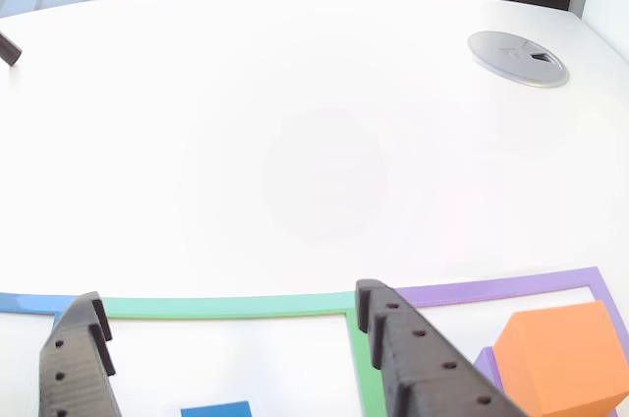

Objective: Tower of hanoi

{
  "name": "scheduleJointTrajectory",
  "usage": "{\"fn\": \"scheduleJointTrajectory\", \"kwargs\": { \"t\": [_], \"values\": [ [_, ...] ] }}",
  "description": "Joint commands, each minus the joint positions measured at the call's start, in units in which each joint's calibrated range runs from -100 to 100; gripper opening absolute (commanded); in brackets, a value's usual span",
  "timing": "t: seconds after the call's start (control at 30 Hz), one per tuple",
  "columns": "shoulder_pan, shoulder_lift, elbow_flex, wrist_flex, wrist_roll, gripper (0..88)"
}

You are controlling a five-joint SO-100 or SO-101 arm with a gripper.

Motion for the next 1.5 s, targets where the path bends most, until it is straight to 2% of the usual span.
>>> {"fn": "scheduleJointTrajectory", "kwargs": {
  "t": [0.0, 0.17, 0.53, 1.1, 1.47],
  "values": [
    [-1.58, 2.44, 4.3, -9.53, 0.54, 29.8],
    [-2.83, 8.18, 6.93, -16.57, 0.54, 30.0],
    [-0.81, 30.38, -1.43, -33.01, 0.54, 30.0],
    [-4.07, 41.85, -4.16, -39.4, 0.54, 29.2],
    [-4.74, 45.08, -7.97, -38.59, 0.54, 26.2]
  ]
}}
